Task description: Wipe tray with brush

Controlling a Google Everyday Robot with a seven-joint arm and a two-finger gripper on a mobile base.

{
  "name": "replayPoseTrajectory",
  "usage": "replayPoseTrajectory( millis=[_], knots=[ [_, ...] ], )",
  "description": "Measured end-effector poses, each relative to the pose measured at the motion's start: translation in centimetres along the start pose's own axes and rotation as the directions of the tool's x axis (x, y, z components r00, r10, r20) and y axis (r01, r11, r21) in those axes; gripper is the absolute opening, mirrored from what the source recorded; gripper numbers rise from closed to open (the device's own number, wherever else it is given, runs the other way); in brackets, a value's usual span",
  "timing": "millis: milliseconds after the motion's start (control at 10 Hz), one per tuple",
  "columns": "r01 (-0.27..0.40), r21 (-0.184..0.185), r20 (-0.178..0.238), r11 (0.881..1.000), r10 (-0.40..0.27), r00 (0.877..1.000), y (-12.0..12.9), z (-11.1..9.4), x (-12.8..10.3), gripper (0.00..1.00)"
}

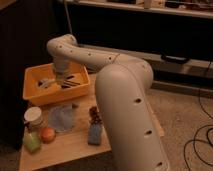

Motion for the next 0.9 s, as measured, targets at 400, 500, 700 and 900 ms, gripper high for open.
replayPoseTrajectory(
  millis=[400,500,700,900],
  knots=[
    [-0.082,-0.004,0.000,0.997,0.082,0.997,0.8,-0.6,5.1,0.00],
    [-0.112,0.002,0.003,0.994,0.112,0.994,0.5,-0.8,6.4,0.00],
    [-0.183,0.016,0.006,0.983,0.183,0.983,-0.4,-0.4,8.6,0.00],
    [-0.234,0.034,-0.008,0.972,0.235,0.972,-2.2,-0.1,10.8,0.00]
  ],
)
